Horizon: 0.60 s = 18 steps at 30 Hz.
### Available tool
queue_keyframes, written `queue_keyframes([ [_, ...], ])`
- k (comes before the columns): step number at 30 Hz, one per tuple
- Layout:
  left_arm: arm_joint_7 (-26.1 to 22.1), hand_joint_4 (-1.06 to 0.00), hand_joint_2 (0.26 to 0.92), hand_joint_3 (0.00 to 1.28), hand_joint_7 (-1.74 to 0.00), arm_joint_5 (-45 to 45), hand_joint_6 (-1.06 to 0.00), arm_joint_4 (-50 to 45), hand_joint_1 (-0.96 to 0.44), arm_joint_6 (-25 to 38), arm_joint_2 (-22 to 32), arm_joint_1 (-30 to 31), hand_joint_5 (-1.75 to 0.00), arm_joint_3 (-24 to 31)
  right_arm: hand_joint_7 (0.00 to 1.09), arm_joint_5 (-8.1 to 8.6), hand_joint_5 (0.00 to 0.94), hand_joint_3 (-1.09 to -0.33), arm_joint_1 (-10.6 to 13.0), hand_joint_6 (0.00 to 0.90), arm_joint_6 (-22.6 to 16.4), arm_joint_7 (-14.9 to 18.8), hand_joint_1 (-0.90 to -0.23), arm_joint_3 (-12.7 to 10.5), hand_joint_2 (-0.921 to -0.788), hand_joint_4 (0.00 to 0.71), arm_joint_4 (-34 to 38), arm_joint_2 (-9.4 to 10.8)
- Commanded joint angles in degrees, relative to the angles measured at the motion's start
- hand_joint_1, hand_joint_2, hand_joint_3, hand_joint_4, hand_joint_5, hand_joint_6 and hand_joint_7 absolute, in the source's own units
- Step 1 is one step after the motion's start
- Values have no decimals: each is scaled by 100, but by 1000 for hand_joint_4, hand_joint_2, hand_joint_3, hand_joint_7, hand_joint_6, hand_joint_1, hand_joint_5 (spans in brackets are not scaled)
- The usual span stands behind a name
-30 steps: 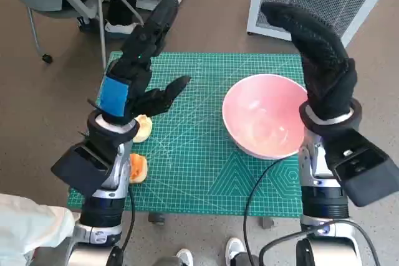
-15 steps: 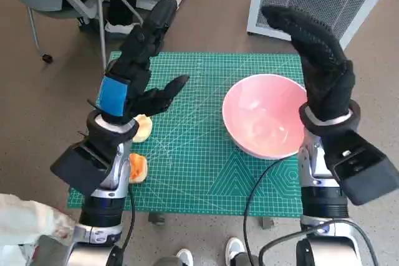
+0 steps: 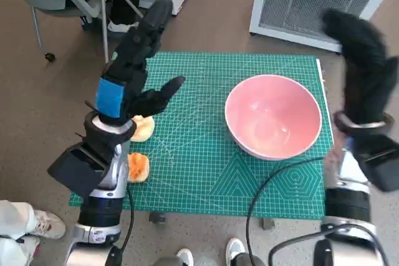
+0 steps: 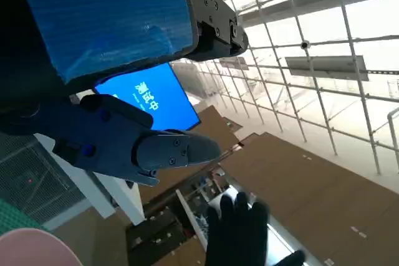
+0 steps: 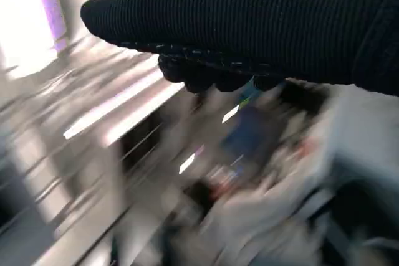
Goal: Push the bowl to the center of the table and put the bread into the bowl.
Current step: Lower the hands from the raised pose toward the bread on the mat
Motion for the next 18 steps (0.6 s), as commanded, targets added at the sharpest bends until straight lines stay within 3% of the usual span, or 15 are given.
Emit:
queue_keyframes([
  [1, -5, -210, 921, 310, -1, 8, -311, 71, -412, -98, 37, 42, -1, 35, 543, -291, 85, -897, 184, -1, 78, -577, -533, -186, -921, 201, 718, -148],
  [7, 38, -211, 921, 313, 0, 54, -309, 109, -417, -115, 40, 31, -1, 50, 501, -599, 79, -916, 184, -1, 152, -1211, -502, -235, -921, 199, 1449, -304],
  [11, 65, -211, 921, 314, 0, 80, -307, 85, -420, -98, 41, 48, -1, 51, 478, -607, 73, -932, 178, -1, 277, -1385, -497, -220, -921, 200, 1843, -305],
  [16, 78, -211, 921, 314, -1, 80, -305, 50, -419, -66, 59, 67, -1, 66, 485, -781, 62, -976, 184, -1, 532, -1712, -457, -108, -921, 202, 2232, -214],
  [18, 70, -212, 921, 314, -1, 63, -306, 45, -420, -58, 66, 70, -1, 73, 492, -757, 59, -990, 173, -1, 636, -1726, -450, -88, -921, 202, 2349, -154],
])
